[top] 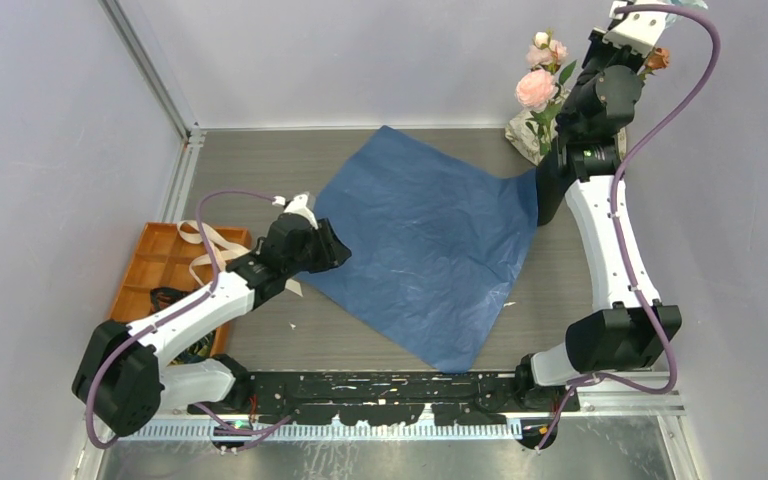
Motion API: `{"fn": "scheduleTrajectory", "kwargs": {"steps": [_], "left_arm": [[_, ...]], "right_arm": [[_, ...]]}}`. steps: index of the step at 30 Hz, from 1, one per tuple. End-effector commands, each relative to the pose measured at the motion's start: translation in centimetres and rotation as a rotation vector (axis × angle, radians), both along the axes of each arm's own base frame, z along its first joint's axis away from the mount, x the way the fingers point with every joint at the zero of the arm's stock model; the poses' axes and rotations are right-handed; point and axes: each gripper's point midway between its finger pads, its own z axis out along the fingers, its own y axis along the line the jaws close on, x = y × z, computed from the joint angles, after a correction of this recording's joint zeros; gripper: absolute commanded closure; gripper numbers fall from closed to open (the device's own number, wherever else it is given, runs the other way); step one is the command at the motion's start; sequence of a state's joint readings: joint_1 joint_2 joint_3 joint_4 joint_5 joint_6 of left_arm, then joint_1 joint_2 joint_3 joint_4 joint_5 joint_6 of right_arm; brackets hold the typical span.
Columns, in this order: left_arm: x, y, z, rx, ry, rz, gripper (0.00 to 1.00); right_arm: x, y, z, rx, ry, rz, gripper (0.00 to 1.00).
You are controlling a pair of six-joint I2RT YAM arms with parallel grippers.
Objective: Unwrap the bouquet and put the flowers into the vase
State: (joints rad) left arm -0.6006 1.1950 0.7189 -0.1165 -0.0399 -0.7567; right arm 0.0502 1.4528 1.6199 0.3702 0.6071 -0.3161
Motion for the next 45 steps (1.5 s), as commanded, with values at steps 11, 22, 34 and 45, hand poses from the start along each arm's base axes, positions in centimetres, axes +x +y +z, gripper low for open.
{"fn": "scheduleTrajectory", "kwargs": {"steps": [11,22,34,45], "left_arm": [[0.7,0.0,3.1,-0.048,-0.147,-0.012,0.56],[0.9,0.1,2.9,-0.036,-0.148,-0.007,0.56],[1.0,-0.7,2.5,-0.061,-0.135,-0.023,0.56],[0.6,0.1,2.2,-0.049,-0.141,-0.010,0.56]], "right_arm": [[1.9,-0.7,-1.1,0.013,-0.081,-0.028,0.99],[3.9,-1.3,-6.2,0.020,-0.002,-0.078,0.99],[2.7,-2.5,-12.3,0.099,0.041,-0.148,0.99],[1.8,-2.6,-15.5,0.163,0.053,-0.137,0.99]]}}
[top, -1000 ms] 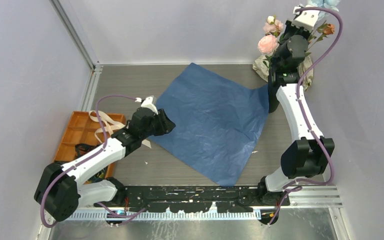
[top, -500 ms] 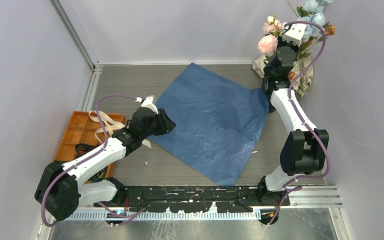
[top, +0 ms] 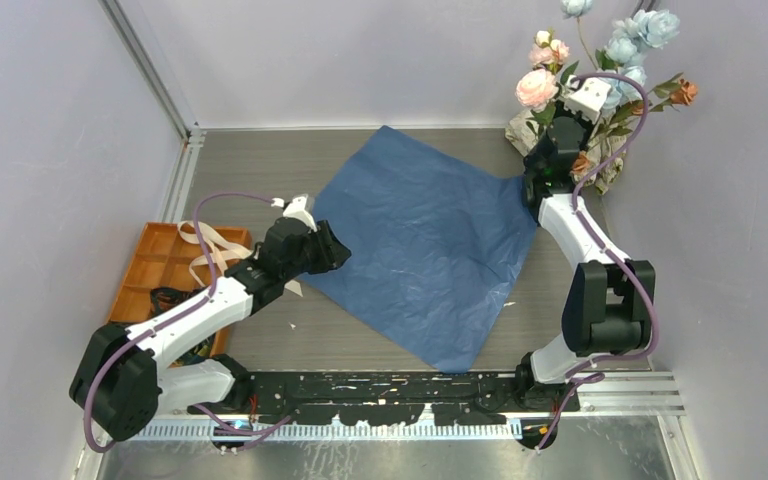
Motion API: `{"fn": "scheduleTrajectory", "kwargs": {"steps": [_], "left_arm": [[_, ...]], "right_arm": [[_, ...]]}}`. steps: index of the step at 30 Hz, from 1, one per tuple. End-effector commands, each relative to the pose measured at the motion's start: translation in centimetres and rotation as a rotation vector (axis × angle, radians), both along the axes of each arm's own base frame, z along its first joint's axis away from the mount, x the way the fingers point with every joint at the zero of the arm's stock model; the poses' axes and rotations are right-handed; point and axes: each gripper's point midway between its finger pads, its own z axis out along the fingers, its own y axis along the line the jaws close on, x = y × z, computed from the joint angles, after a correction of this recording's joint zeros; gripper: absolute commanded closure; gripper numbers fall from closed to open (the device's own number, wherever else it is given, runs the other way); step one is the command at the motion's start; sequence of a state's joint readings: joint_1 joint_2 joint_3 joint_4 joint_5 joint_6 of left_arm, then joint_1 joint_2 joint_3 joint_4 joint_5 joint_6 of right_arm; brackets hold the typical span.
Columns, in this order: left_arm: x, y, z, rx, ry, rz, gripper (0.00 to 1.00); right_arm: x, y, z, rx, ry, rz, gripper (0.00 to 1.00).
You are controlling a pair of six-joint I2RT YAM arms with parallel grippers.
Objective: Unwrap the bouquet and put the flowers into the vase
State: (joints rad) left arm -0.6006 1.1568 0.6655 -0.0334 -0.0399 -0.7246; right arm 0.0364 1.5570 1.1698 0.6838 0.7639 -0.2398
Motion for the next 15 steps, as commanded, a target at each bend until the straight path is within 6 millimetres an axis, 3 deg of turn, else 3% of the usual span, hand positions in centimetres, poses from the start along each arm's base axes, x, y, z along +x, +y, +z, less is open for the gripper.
{"fn": "scheduleTrajectory", "kwargs": {"steps": [1,15], "left_arm": [[0.5,0.0,1.8,-0.034,-0.072,0.007,0.56],[0.3,0.1,1.7,-0.034,-0.071,0.007,0.56]], "right_arm": [[-2.4,-0.3,3.4,0.046,-0.144,-0.015,0.99],[-1.9,0.4,0.5,0.082,-0.084,0.033,0.99]]}}
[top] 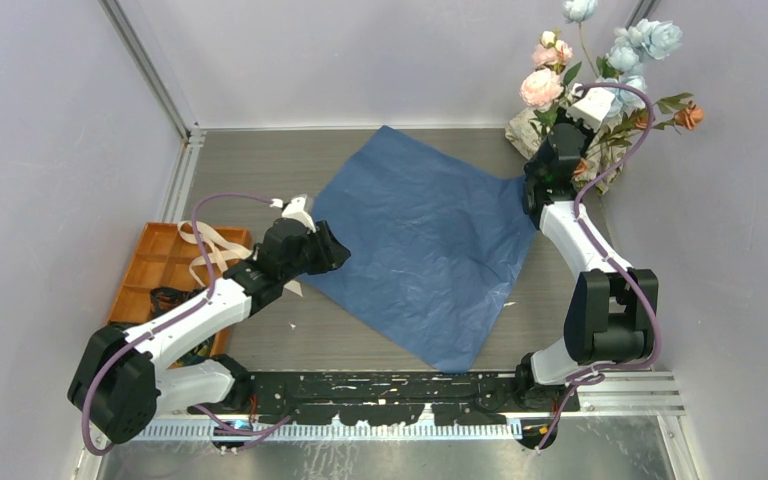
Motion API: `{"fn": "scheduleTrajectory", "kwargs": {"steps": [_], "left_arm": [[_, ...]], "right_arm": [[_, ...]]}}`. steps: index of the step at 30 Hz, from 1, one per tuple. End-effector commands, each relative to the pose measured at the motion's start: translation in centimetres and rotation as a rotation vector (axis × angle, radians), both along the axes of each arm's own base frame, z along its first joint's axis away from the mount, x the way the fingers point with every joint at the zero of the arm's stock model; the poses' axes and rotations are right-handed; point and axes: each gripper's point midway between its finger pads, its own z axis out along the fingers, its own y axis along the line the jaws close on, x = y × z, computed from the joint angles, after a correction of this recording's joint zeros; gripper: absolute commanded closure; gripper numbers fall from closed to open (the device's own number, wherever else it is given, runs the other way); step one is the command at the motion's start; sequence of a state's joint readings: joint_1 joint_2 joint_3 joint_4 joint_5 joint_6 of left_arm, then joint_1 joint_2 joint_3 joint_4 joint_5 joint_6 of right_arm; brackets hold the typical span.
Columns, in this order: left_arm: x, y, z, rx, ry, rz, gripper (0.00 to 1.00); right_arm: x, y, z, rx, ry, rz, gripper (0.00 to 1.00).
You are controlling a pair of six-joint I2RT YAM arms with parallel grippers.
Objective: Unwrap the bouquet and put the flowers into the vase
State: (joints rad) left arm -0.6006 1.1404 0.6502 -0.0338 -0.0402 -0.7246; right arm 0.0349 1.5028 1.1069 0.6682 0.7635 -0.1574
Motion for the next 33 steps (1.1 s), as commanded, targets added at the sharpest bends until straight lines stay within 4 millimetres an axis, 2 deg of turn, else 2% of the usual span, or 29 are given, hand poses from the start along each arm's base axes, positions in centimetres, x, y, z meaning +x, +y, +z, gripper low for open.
{"fn": "scheduleTrajectory", "kwargs": {"steps": [1,5,10,18,26,30,33], "left_arm": [[0.6,-0.1,1.8,-0.033,-0.069,0.007,0.56],[0.6,0.0,1.9,-0.034,-0.073,0.009,0.56],[0.7,-0.1,1.8,-0.034,-0.070,0.009,0.56],[0.7,-0.1,1.5,-0.034,-0.063,0.009,0.56],[0.7,-0.3,1.3,-0.036,-0.055,0.007,0.56],[0.8,-0.3,1.2,-0.036,-0.054,0.008,0.56],[0.8,-0.3,1.2,-0.035,-0.053,0.008,0.56]], "right_arm": [[-0.6,0.2,1.1,0.024,-0.049,0.017,0.99],[-0.1,0.4,0.8,0.022,-0.030,0.030,0.98],[0.1,0.4,0.1,0.028,-0.010,0.031,0.92],[0.1,0.7,-1.2,0.036,0.021,0.043,0.68],[0.1,0.7,-1.4,0.039,0.035,0.047,0.47],[-0.2,0.8,-1.1,0.052,0.032,0.053,0.38],[-0.5,1.1,-0.1,0.063,0.019,0.073,0.31]]}}
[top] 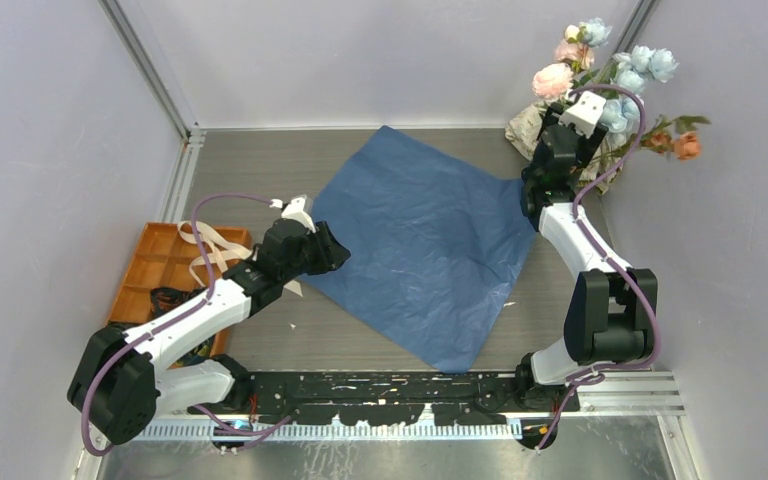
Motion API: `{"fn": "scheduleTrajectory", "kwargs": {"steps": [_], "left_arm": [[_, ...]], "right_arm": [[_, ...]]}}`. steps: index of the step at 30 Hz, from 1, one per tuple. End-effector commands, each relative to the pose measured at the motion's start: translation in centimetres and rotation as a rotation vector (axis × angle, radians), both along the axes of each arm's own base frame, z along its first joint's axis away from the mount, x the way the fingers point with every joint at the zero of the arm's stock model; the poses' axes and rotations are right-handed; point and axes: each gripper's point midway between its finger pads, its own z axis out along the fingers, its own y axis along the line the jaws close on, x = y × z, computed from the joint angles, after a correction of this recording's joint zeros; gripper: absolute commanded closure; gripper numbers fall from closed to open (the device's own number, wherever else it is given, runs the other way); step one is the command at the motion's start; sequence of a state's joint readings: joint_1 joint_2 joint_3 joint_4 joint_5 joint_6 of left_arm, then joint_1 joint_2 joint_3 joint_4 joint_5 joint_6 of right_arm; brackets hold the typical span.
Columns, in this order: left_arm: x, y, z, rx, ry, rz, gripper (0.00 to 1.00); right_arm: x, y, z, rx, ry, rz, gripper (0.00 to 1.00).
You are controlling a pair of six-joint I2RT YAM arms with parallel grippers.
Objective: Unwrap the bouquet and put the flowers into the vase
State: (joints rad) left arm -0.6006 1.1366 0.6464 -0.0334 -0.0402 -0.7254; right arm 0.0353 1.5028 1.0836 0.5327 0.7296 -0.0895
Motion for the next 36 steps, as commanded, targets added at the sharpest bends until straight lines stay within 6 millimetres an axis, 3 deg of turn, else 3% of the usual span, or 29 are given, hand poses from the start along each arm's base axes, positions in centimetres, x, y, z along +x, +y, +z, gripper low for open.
{"fn": "scheduleTrajectory", "kwargs": {"steps": [1,4,6,7,14,22,26,29,36], "left_arm": [[0.9,-0.4,1.3,-0.034,-0.054,0.006,0.56],[0.9,-0.5,1.3,-0.035,-0.051,0.004,0.55],[1.0,-0.6,1.2,-0.036,-0.047,0.003,0.55],[1.0,-0.6,1.1,-0.036,-0.041,0.001,0.55],[1.0,-0.9,1.2,-0.043,-0.033,-0.008,0.55],[0.8,-0.9,1.4,-0.047,-0.034,-0.007,0.55],[0.7,-0.7,1.4,-0.049,-0.033,-0.005,0.55],[0.5,-0.8,1.6,-0.054,-0.034,-0.008,0.55],[0.3,0.1,2.1,-0.037,-0.044,0.014,0.54]], "right_arm": [[-1.1,0.5,4.1,0.034,-0.101,0.035,0.28],[-1.7,1.0,6.1,0.047,-0.128,0.068,0.19],[-2.1,1.4,7.4,0.053,-0.143,0.097,0.03],[-2.4,1.6,8.1,0.056,-0.153,0.109,0.01],[-5.5,2.3,13.4,0.084,-0.262,0.167,0.00],[-11.1,2.8,18.8,0.144,-0.410,0.215,0.00],[-13.6,3.3,20.3,0.203,-0.479,0.254,0.01],[-14.3,4.7,20.9,0.249,-0.507,0.339,0.01],[-12.1,11.3,20.2,0.417,-0.385,0.677,0.01]]}}
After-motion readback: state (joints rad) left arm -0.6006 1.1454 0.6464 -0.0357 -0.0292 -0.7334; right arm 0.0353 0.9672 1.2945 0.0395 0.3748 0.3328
